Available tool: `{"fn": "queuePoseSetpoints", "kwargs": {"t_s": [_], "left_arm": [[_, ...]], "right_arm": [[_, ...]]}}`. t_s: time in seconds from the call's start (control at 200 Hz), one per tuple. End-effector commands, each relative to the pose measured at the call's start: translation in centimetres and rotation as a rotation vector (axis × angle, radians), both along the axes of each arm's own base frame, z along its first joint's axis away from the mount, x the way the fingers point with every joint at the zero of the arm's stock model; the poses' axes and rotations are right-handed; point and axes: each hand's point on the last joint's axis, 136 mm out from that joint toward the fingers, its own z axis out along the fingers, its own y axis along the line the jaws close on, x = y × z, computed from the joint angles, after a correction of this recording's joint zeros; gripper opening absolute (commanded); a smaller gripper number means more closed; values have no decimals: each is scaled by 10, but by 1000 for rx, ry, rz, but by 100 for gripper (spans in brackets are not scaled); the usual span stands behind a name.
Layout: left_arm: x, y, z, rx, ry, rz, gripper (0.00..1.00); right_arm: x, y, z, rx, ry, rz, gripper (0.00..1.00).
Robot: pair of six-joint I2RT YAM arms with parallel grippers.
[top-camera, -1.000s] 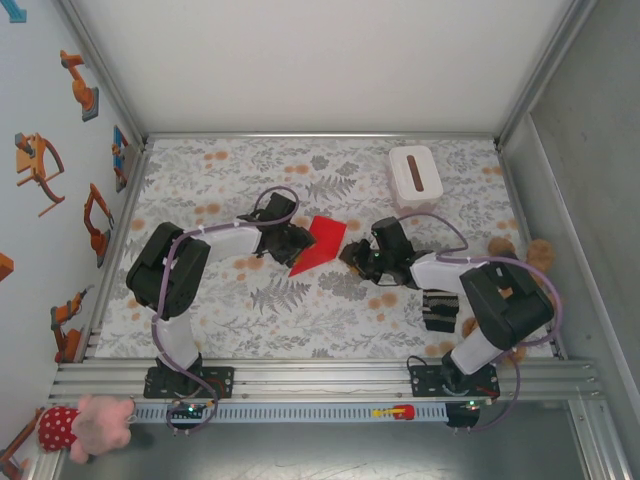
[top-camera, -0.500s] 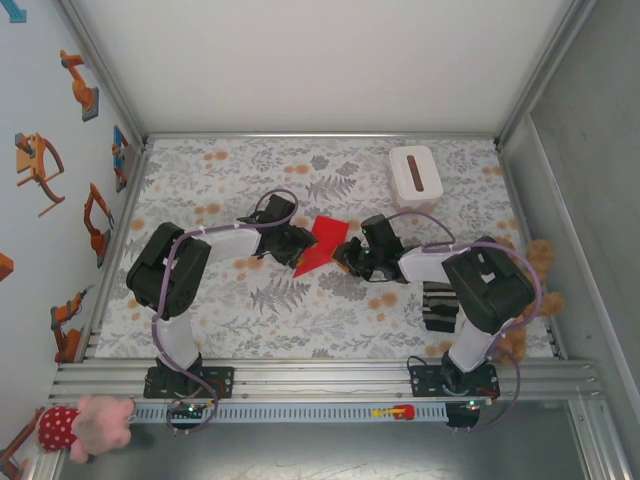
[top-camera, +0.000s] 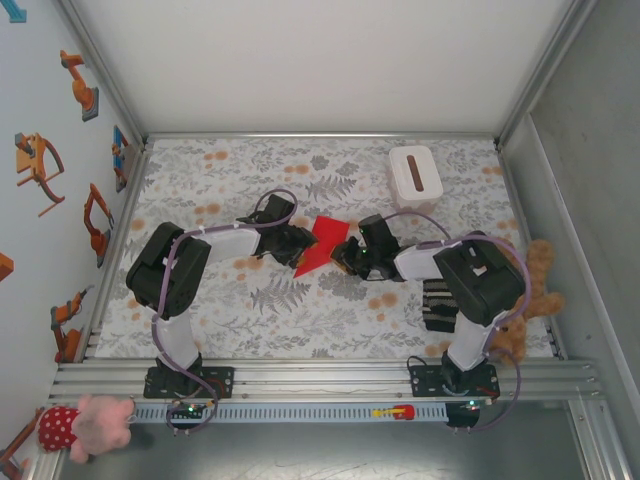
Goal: Fold a paper plane with a square sheet of paper (pick it up from the middle)
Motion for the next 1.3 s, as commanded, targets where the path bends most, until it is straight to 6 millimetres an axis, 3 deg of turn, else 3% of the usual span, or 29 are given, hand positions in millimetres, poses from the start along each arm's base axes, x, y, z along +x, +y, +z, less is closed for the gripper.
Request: {"fn": "queuePoseSetpoints", "kwargs": {"t_s": [0.0, 0.26, 0.691, 0.846, 1.072, 1.182, 1.292], "left_arm": [[-29, 19, -34, 81, 137, 7, 49], [-28, 18, -33, 75, 133, 5, 50], [-21, 12, -22, 54, 90, -30, 50], [-10, 6, -3, 33, 21, -60, 50], [4, 8, 52, 64, -241, -180, 59], [-3, 13, 67, 150, -389, -269, 64], [-12, 16, 69, 210, -484, -374, 69]], "right_arm": [[15, 10, 11, 46, -48, -18, 23], [24, 4, 20, 122, -90, -76, 22], [22, 6, 8, 142, -53, -85, 12], [21, 5, 12, 143, -63, -88, 0], [22, -8, 28, 98, -106, -104, 0], [21, -14, 37, 69, -116, -113, 0], [18, -18, 40, 63, -101, -121, 0]]}}
